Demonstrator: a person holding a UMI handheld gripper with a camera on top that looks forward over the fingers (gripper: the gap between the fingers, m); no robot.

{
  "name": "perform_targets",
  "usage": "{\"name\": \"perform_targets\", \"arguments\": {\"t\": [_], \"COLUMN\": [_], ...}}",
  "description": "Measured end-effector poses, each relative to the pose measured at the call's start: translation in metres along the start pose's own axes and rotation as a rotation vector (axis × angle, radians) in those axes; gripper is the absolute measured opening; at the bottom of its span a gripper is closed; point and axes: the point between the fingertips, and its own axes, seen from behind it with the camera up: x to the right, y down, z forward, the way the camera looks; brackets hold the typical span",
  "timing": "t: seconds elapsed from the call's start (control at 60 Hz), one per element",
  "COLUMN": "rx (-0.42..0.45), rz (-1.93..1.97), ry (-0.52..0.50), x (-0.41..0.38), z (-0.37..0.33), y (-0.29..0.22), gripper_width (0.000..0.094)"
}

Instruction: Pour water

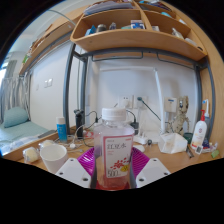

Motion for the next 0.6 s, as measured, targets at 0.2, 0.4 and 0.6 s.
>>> {"name": "perform_targets", "arguments": {"t": [0.2, 0.4, 0.6], "rx": [0.025, -0.019, -0.035], "rz": [0.002, -0.005, -0.025], "ry": [0.017, 0.035, 0.082], "x": [0.001, 0.004, 0.01], "z": [-0.002, -0.013, -0.06], "y": [-0.001, 0.005, 0.013], "gripper_width": [0.0573, 0.0858, 0.0859]}}
